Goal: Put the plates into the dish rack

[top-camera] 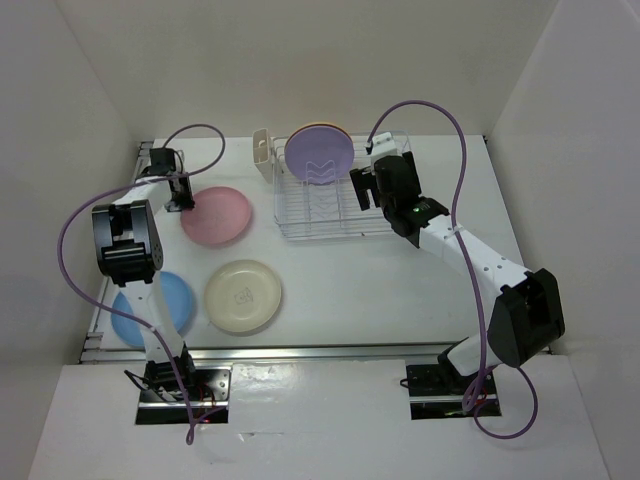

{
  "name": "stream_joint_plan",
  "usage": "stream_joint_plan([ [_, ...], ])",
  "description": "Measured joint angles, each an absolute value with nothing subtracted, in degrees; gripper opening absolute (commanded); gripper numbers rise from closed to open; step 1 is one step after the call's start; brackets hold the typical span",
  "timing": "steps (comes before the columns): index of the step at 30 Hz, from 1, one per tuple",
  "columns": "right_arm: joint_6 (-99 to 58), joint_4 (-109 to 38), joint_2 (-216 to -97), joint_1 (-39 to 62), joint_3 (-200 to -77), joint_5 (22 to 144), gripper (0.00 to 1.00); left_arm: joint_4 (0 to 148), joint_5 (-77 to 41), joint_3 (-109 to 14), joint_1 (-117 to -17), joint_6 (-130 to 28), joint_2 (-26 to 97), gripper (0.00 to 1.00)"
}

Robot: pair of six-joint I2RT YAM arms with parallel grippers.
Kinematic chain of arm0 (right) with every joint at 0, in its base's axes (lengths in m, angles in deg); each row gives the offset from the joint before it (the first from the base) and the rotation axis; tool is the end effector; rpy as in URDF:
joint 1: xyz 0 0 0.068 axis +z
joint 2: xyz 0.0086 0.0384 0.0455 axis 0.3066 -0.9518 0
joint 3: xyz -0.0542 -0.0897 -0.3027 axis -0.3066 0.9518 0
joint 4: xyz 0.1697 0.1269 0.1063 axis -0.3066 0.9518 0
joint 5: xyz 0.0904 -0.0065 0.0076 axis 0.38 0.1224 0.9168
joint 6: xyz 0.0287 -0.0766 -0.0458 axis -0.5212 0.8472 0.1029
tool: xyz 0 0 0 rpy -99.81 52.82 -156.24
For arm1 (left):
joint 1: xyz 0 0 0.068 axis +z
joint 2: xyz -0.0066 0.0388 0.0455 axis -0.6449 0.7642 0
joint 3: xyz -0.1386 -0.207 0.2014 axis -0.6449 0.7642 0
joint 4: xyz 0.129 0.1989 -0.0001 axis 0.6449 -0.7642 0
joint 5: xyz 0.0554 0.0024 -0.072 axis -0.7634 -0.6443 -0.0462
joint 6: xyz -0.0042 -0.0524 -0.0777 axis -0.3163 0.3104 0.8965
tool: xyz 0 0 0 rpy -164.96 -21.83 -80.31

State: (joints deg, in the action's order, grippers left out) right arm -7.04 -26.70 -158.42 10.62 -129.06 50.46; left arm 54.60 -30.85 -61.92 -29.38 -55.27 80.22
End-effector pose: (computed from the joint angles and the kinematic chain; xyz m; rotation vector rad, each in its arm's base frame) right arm 0.3196 0.1333 0.3519 -0.3442 1.9588 -0.1926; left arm 0.4826 0.0989 0.1892 -0.4322 2.4233 0.1231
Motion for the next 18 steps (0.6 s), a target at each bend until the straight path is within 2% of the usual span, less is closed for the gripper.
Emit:
stream_joint_plan([
  [2,-7.04,-26.70,-158.42,10.62,-129.06,50.52,1.00,53.95,-28.79,-62.89,-29.27,-55.55,80.29,0.29],
  [3,-7.06,-26.70,-158.42,10.62,-129.06,50.52,1.00,53.88,-27.98,-63.06,-29.38,-55.64,80.55,0.21],
  [4,-7.08,-26.70,-158.42,10.62,-129.06,50.52,1.00,53.84,-27.11,-63.13,-29.40,-55.49,80.62,0.19],
  [13,-7.11,-26.67,-158.42,10.62,-129.06,50.83,1.00,55.93,-21.25,-62.56,-29.35,-52.45,80.59,0.17],
  [16,-7.13,-26.70,-158.42,10.62,-129.06,50.96,1.00,56.39,-20.38,-62.36,-29.33,-51.81,80.59,0.23],
  [18,-7.13,-26.67,-158.42,10.62,-129.06,51.05,1.00,56.39,-19.94,-62.08,-29.38,-51.11,80.70,0.23],
])
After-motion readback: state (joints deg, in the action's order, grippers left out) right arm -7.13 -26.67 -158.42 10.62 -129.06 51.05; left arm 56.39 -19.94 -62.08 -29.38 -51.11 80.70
